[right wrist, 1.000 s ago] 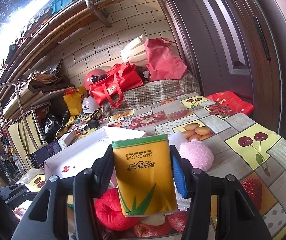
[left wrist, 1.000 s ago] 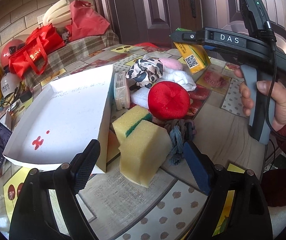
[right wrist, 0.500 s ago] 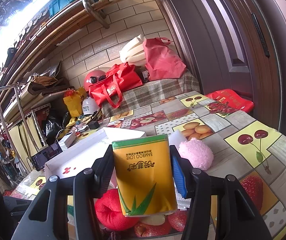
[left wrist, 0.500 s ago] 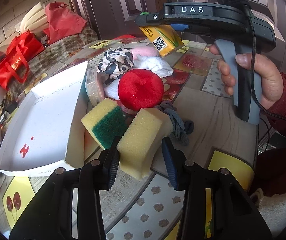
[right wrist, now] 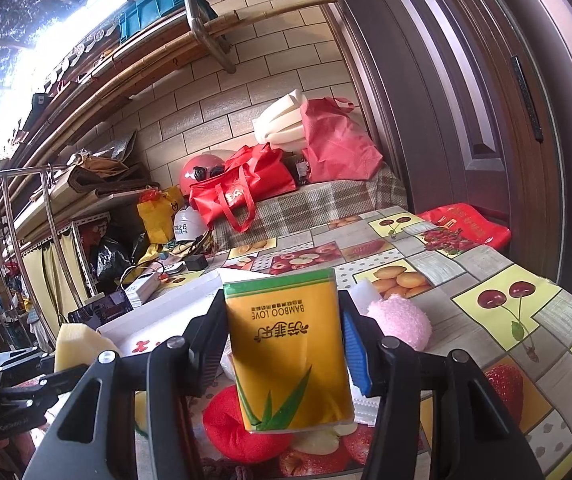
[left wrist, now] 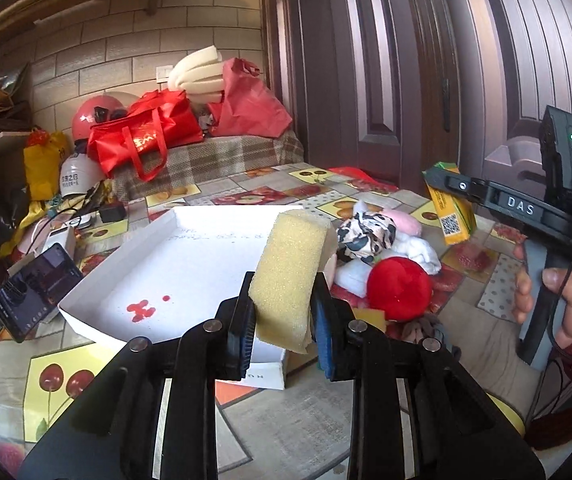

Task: Organize soft objects
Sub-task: 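Carry the juice carton and the pale sponge over the white tray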

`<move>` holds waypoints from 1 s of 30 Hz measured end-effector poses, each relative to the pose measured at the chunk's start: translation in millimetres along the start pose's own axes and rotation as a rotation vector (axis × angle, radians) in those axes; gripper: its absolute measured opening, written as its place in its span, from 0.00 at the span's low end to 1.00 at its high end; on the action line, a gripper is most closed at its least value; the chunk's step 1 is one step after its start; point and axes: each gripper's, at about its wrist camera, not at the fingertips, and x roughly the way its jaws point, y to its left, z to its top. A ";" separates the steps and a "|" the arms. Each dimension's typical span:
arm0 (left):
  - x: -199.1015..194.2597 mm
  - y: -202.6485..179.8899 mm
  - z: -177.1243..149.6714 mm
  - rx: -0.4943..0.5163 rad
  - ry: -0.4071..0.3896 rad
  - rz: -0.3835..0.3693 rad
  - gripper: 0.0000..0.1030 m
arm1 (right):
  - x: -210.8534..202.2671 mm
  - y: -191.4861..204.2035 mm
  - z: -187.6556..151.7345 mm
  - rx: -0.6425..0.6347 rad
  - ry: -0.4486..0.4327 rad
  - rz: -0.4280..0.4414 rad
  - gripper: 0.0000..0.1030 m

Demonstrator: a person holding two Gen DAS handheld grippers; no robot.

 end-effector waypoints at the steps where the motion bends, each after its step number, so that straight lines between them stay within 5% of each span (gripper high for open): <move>1: 0.1 6.0 0.6 -0.022 -0.014 0.026 0.24 | 1.6 2.1 0.3 -0.006 0.001 0.004 0.50; 5: -0.6 22.5 -0.3 -0.077 -0.047 0.107 0.24 | 5.5 17.4 -1.3 -0.041 0.001 0.030 0.50; 18: 20.3 40.1 -0.4 -0.091 -0.001 0.139 0.24 | 23.6 79.6 -12.0 -0.139 0.039 0.168 0.50; 30: 57.4 103.1 -3.0 -0.192 0.041 0.280 0.24 | 62.0 132.7 -21.9 -0.165 0.120 0.236 0.50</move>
